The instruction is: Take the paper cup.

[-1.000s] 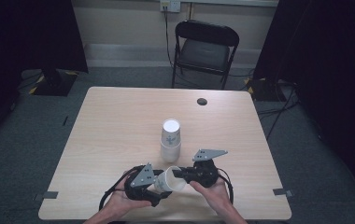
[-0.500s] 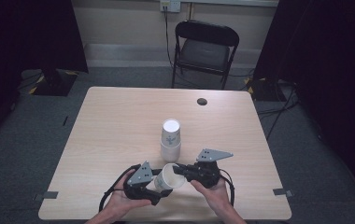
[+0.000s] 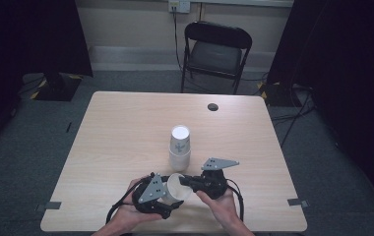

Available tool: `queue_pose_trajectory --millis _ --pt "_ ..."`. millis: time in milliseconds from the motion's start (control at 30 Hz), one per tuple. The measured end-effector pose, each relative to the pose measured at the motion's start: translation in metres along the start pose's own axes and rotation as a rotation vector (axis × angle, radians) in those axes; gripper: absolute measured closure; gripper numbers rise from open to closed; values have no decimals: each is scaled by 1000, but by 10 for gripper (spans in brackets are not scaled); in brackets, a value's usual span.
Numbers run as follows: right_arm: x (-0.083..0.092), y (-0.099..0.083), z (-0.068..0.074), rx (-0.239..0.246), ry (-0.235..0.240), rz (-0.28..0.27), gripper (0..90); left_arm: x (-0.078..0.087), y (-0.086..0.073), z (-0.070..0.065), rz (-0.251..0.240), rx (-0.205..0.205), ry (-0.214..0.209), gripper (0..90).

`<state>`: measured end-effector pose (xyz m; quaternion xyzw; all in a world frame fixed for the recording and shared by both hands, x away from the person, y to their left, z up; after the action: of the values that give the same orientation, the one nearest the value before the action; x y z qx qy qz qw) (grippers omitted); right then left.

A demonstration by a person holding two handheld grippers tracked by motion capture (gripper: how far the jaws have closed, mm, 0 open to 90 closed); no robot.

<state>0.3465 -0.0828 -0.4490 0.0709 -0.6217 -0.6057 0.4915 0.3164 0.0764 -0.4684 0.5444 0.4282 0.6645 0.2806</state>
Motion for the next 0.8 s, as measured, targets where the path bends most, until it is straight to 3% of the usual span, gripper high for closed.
queue_pose_trajectory --millis 400,700,800 --pt "-9 -5 7 -1 -16 51 876 -1 0 -4 22 -45 12 200" --pt "-9 -5 7 -17 -15 61 876 -2 1 -6 43 -102 45 199" --pt "-10 -6 7 -22 -13 64 876 -2 1 -6 40 -102 49 199"
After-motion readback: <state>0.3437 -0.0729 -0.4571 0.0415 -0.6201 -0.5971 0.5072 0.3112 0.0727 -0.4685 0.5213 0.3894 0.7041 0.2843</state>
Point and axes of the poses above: each handheld gripper's, and its own axes: x roughly backward along the jaws, y roughly out of its top, z roughly to its left, the point moved 4 cm from there along -x, roughly forward along the jaws, and after that the axes turned 11 degrees about -y, right-handed, at the moved point
